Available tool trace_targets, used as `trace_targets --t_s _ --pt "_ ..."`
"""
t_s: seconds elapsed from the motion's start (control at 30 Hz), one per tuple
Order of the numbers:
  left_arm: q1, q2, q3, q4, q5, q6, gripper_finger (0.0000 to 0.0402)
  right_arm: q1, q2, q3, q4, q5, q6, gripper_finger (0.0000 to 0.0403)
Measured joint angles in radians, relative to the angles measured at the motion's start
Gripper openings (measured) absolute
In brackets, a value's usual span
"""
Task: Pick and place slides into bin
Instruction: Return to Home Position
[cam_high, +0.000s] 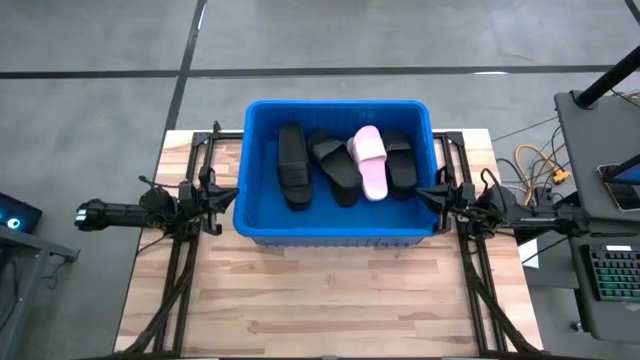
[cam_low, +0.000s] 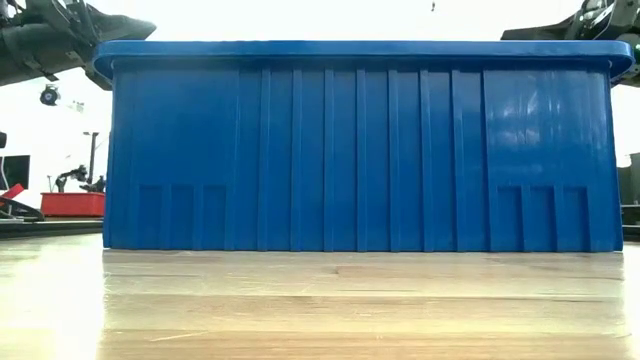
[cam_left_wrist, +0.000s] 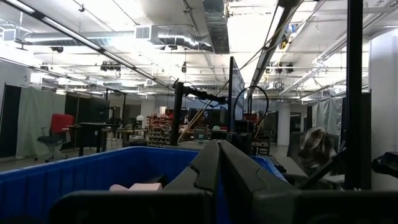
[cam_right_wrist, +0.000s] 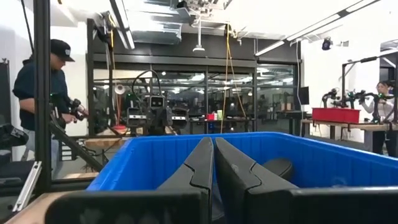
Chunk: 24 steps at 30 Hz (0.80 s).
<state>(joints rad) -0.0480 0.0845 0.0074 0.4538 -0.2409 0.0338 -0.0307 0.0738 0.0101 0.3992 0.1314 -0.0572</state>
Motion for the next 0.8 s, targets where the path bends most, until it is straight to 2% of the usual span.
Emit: trace_targets --t_s 0.8 --pt "0.0 0.0 -0.001 0.001 0.0 0.0 0.0 0.0 0.0 0.0 0.001 0.0 0.012 0.0009"
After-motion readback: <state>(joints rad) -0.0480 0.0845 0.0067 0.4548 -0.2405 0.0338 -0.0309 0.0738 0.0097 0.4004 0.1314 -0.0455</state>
